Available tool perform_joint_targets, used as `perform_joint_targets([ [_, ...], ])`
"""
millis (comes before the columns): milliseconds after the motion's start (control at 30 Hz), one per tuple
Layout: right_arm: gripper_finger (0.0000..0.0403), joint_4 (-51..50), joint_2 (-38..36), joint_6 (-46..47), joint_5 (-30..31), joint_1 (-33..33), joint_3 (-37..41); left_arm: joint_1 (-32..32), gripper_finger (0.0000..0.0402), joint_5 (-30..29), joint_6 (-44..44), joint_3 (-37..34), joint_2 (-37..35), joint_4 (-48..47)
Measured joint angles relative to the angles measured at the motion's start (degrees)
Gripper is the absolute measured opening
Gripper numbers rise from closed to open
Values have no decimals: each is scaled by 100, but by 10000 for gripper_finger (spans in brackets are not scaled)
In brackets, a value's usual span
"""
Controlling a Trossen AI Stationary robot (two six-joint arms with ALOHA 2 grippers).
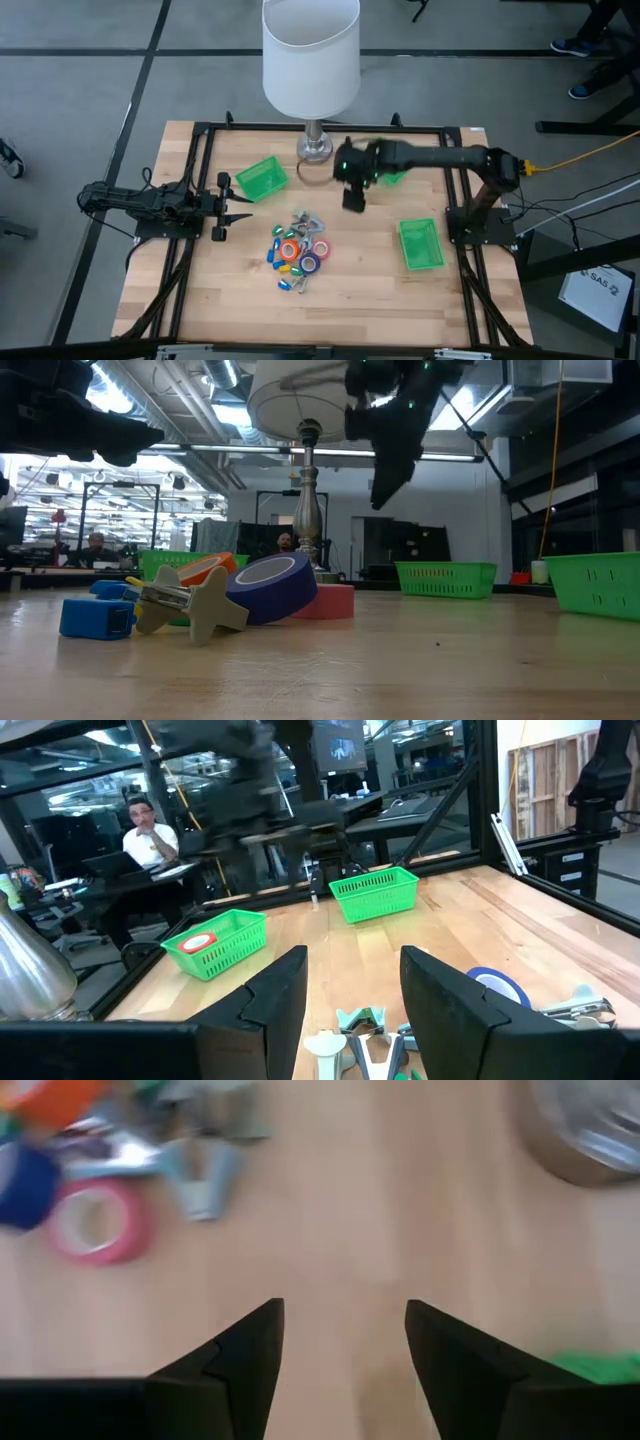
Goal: Pick and place Stapler, Stapler remover, tape
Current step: Put the pink tape into the top right green bin
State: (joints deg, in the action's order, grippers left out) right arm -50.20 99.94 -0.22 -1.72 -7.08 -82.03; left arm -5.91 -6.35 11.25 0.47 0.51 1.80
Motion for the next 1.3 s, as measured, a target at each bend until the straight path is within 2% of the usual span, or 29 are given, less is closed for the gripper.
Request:
perform_joint_targets([
  [267, 214, 579, 0, -925, 0, 1274, 1, 0, 157, 0, 0, 2, 0, -1],
  [600, 214, 1865, 306, -925, 19, 2316, 3, 2, 157, 0, 0, 2, 2, 0],
  [967, 213, 2029, 1276, -919, 67, 2540, 10, 2, 157, 0, 0, 2, 2, 0],
  [1167, 213, 1973, 1546, -921, 610, 2540, 10, 2, 157, 2, 0, 0, 2, -2],
  [1300, 213, 1979, 1556, -921, 675, 2534, 10, 2, 157, 2, 0, 2, 2, -2],
])
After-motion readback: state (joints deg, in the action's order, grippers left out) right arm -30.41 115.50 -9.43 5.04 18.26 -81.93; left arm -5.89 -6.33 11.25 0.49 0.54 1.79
